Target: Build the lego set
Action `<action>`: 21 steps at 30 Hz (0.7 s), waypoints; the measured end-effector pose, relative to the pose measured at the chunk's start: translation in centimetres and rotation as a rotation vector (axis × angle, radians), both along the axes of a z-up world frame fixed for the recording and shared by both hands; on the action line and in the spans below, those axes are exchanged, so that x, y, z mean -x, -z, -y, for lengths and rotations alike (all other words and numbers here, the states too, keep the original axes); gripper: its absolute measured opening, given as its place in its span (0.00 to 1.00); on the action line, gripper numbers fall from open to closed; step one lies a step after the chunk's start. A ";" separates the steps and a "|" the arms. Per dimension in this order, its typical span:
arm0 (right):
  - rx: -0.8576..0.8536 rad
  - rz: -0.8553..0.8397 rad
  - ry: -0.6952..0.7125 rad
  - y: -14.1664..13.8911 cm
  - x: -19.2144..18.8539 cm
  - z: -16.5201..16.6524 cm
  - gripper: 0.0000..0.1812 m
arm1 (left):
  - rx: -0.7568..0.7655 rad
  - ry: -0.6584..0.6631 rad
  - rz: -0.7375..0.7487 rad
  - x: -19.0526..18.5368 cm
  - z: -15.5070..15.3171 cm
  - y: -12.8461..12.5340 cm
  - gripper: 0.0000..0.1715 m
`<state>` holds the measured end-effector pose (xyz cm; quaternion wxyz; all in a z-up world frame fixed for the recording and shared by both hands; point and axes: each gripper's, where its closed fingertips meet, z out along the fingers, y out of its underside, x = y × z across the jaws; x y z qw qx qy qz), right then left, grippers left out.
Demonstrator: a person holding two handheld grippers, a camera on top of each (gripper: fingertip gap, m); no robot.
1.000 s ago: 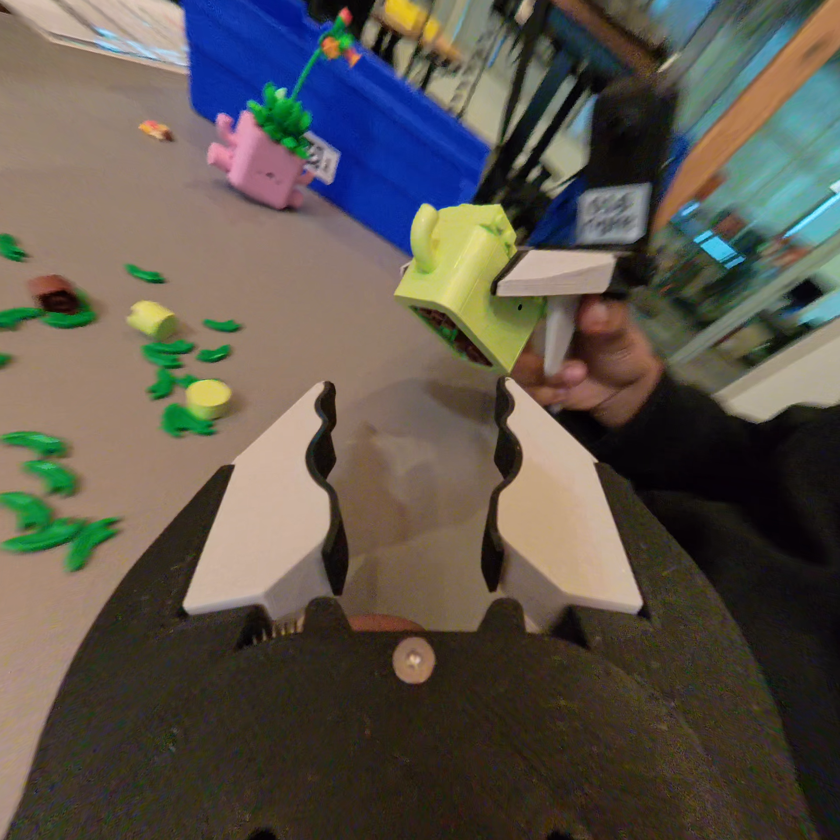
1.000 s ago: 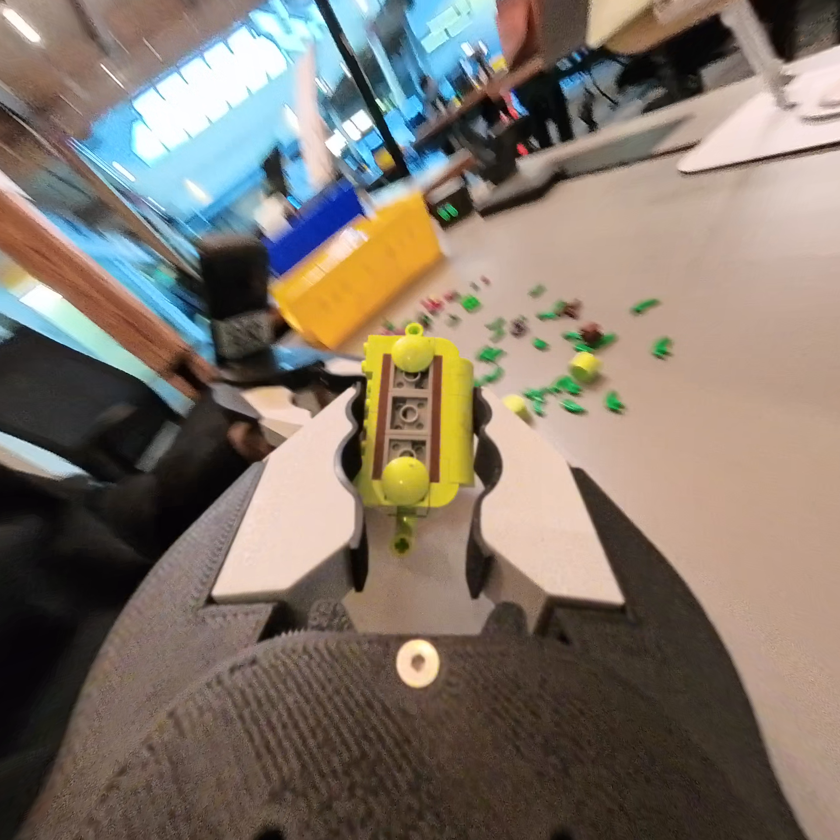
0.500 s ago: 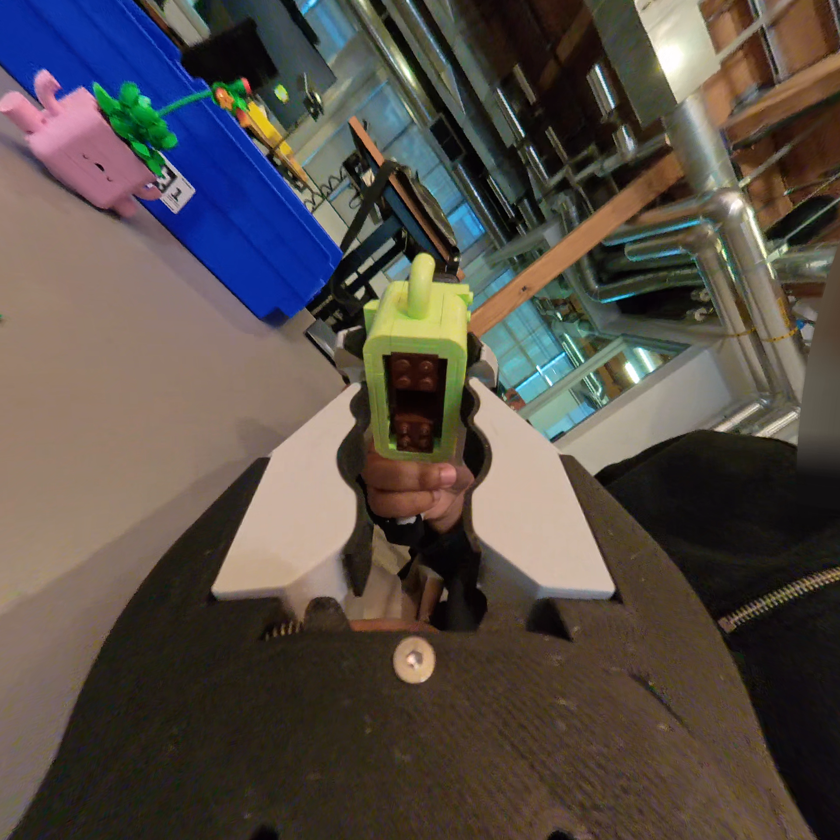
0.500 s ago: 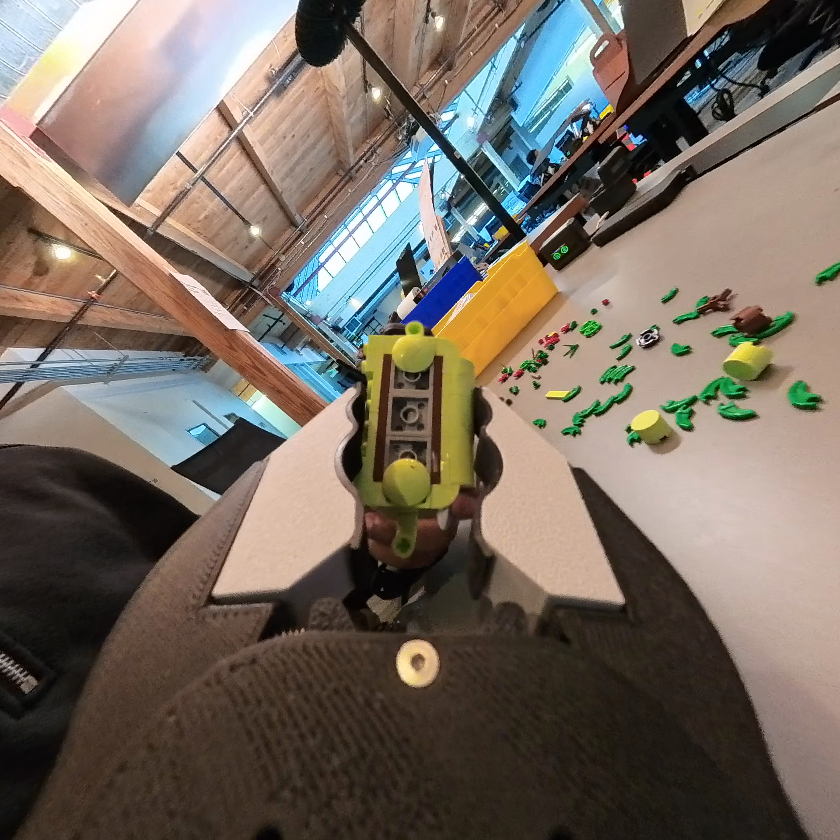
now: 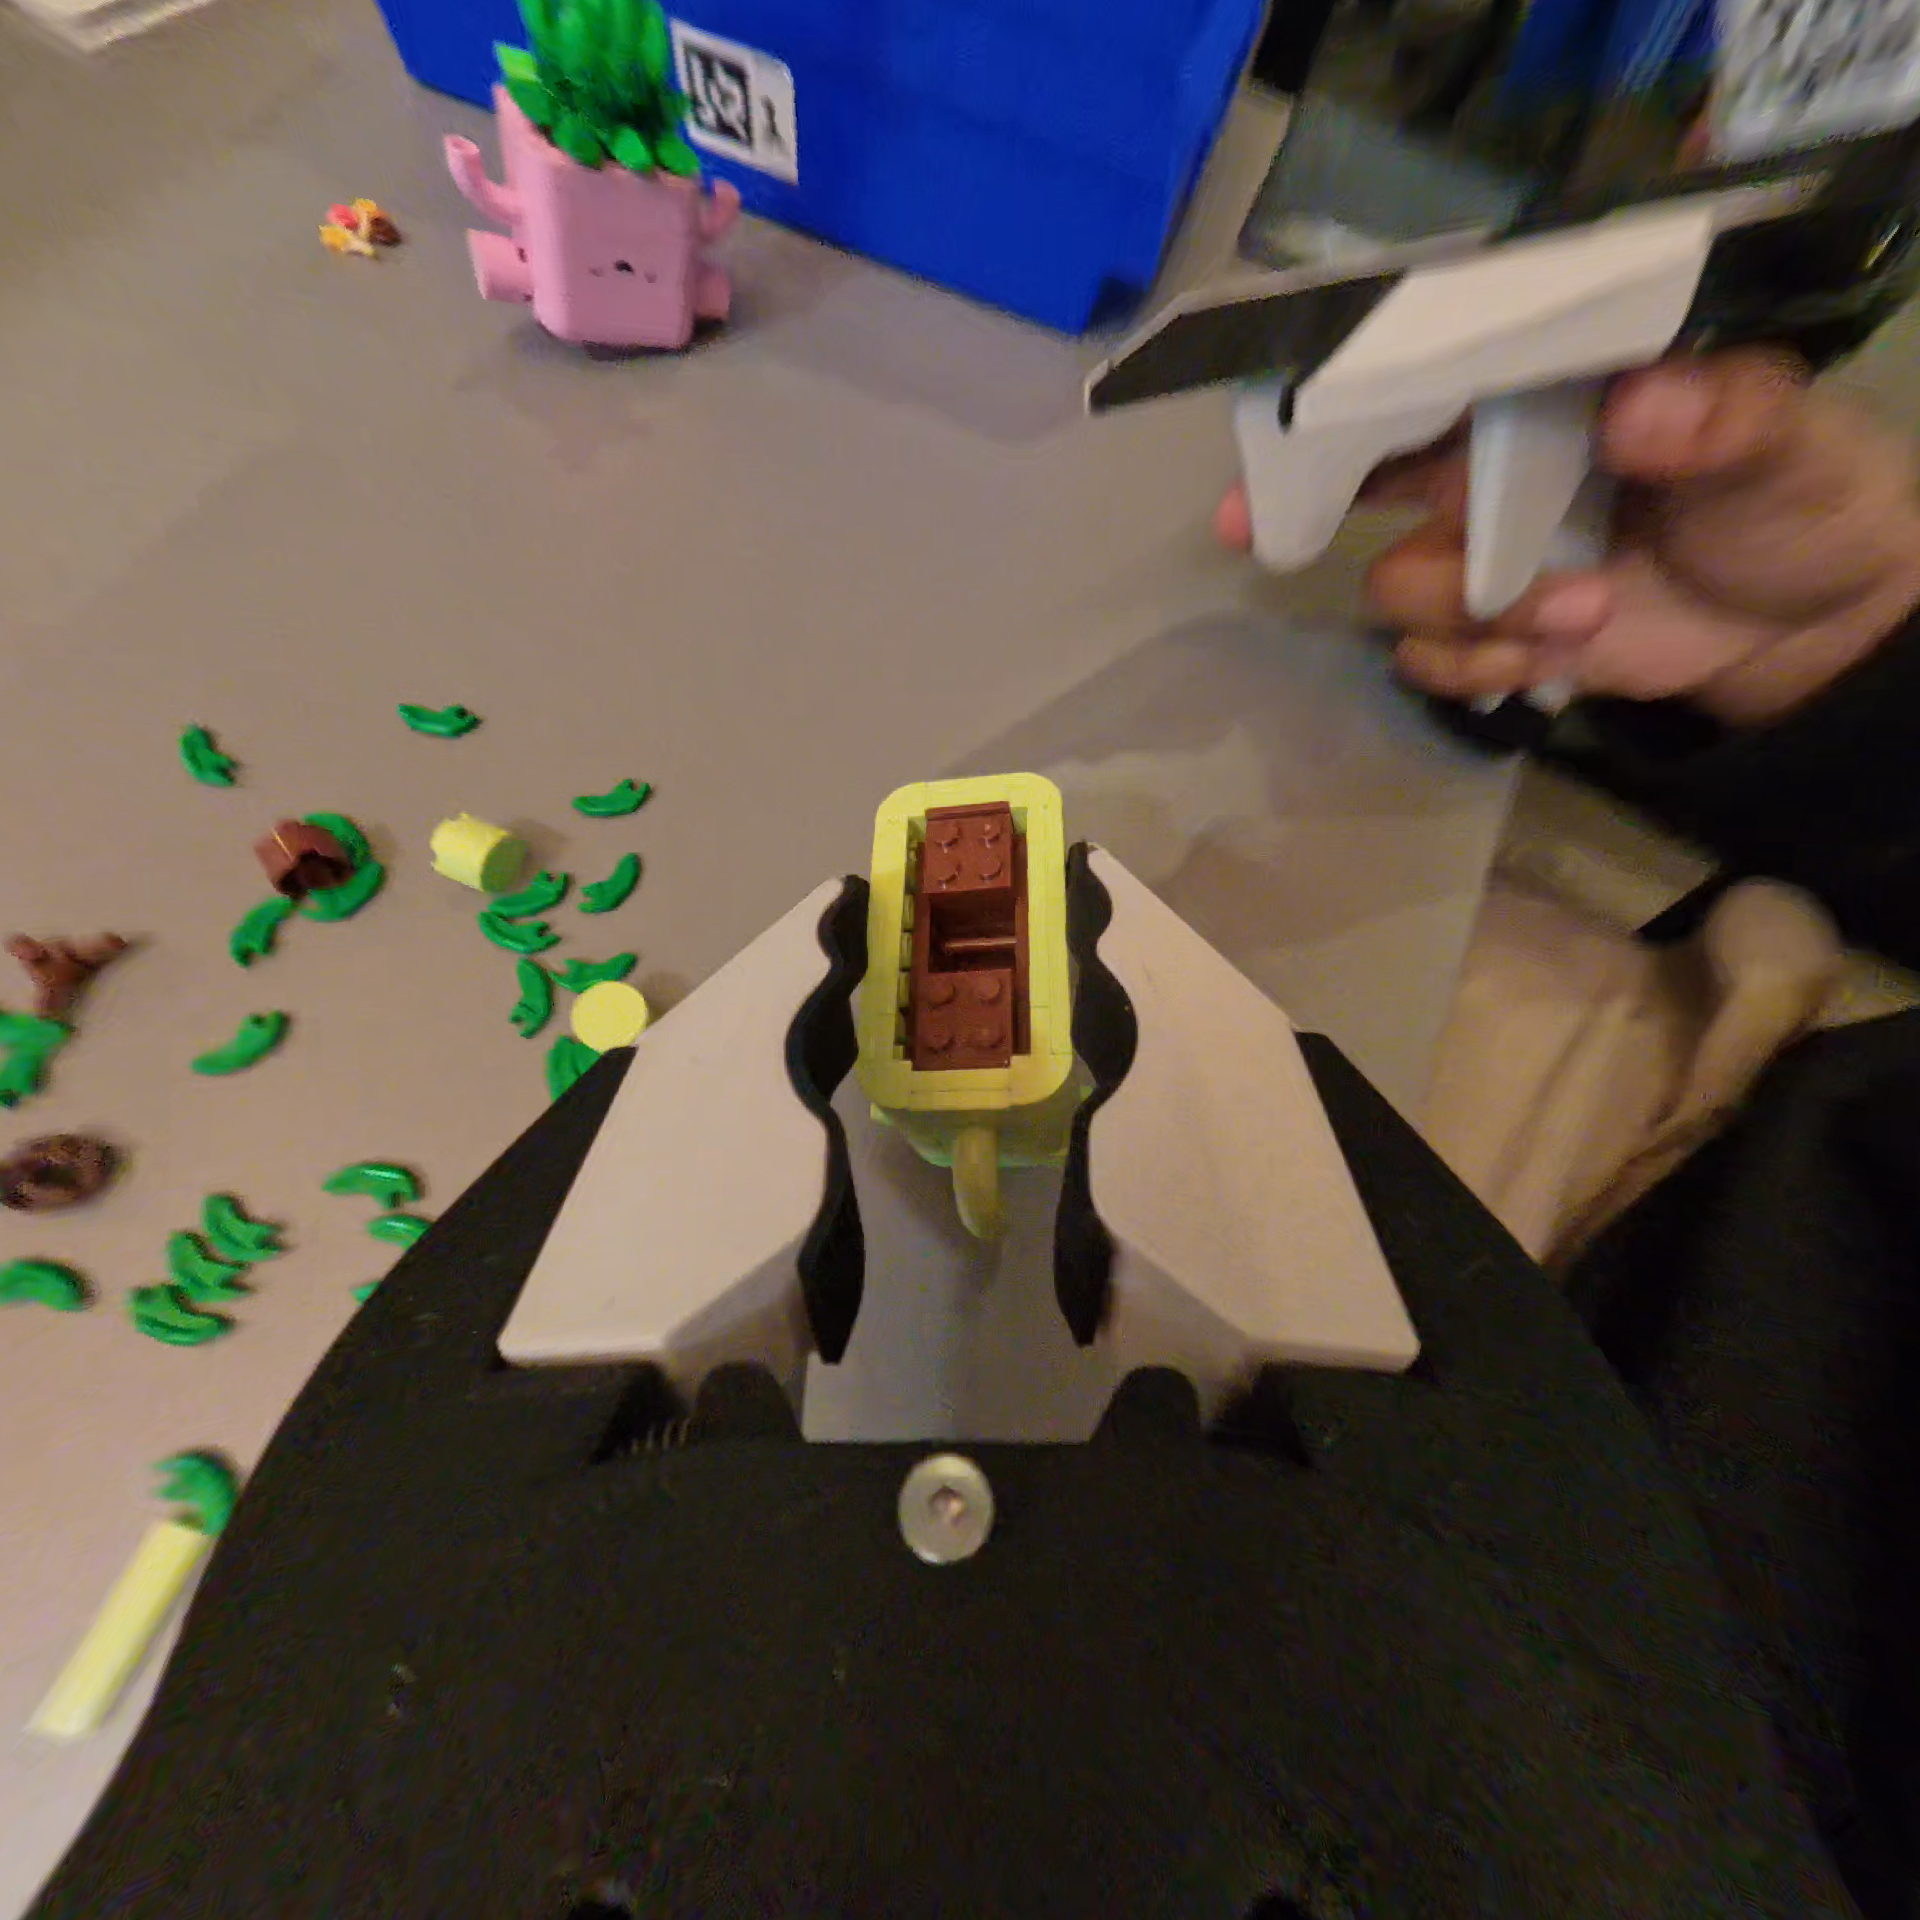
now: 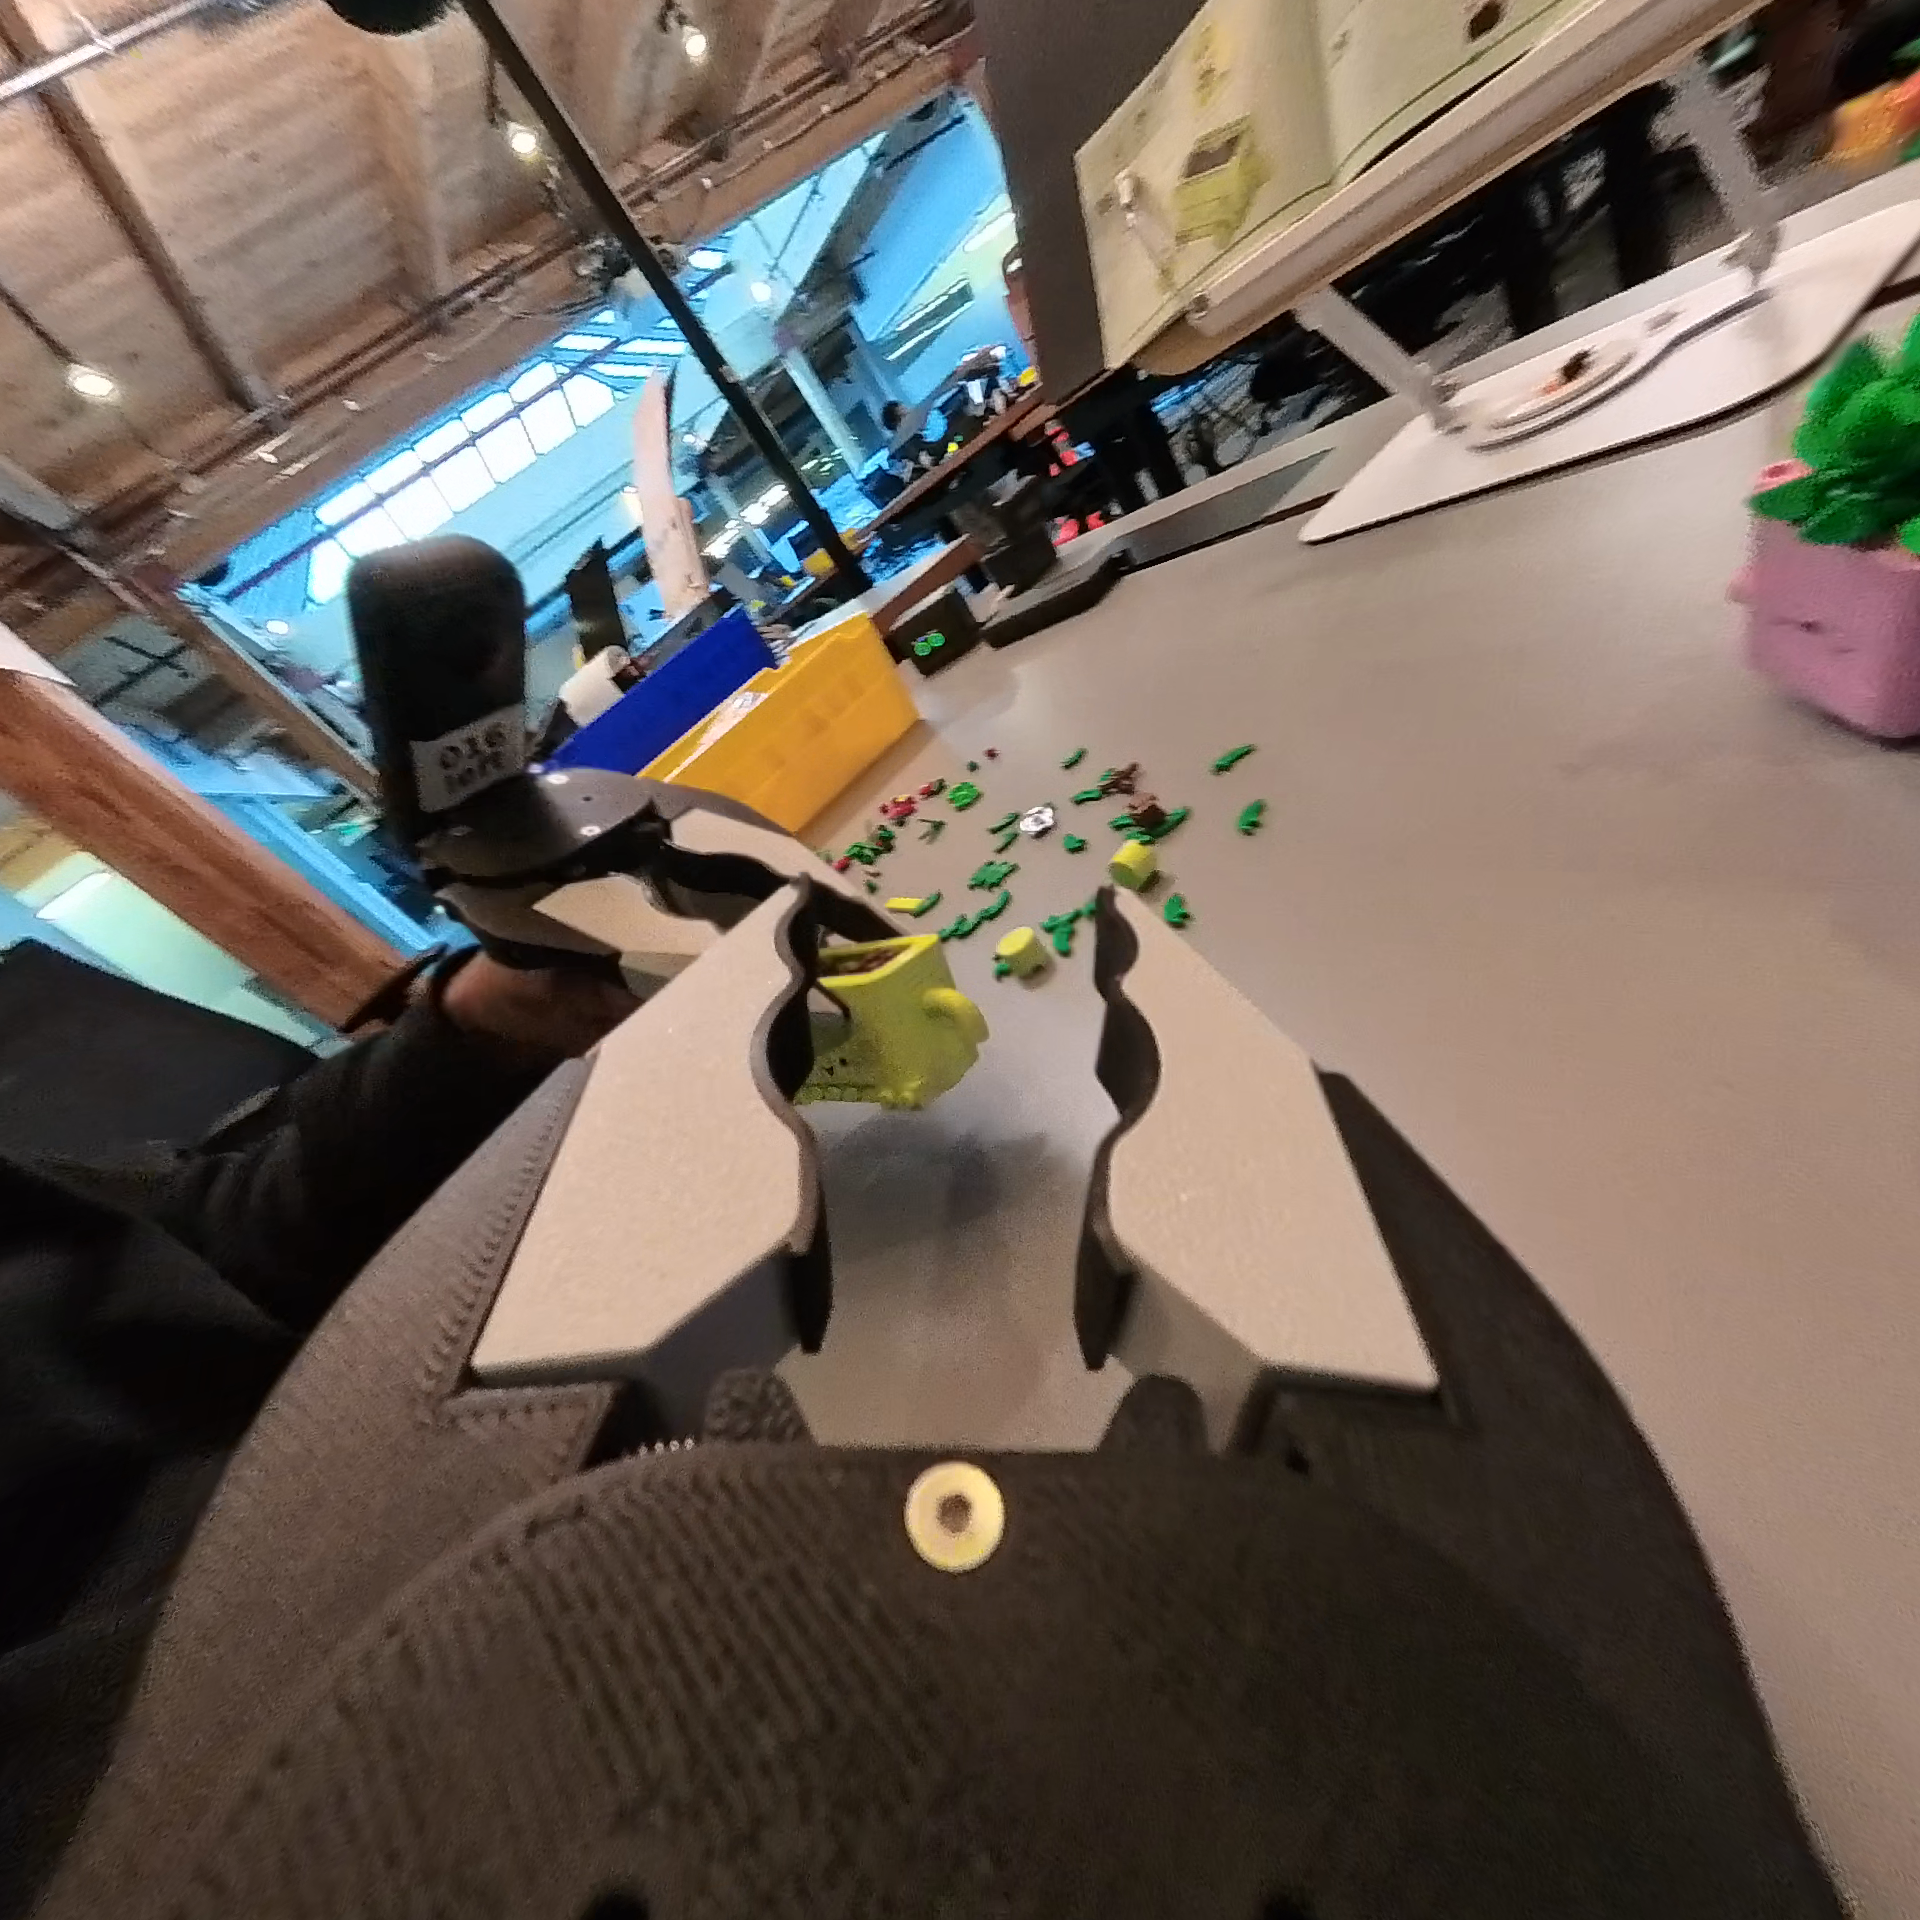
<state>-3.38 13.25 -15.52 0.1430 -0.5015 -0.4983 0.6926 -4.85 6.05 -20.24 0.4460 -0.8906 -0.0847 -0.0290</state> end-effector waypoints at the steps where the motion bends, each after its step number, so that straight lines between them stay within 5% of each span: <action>1: -0.014 -0.004 0.019 0.2 -0.1 -0.4 0.28 | 0.043 0.029 -0.068 0.1 -0.3 0.5 0.23; 12: -0.139 -0.021 0.019 1.0 -0.8 -0.1 0.28 | 0.135 0.095 -0.289 -0.7 -1.6 2.8 0.23; 21: -0.087 -0.023 0.034 0.8 -0.7 -0.7 0.27 | -0.096 -0.066 -0.189 2.4 -0.8 -2.1 0.29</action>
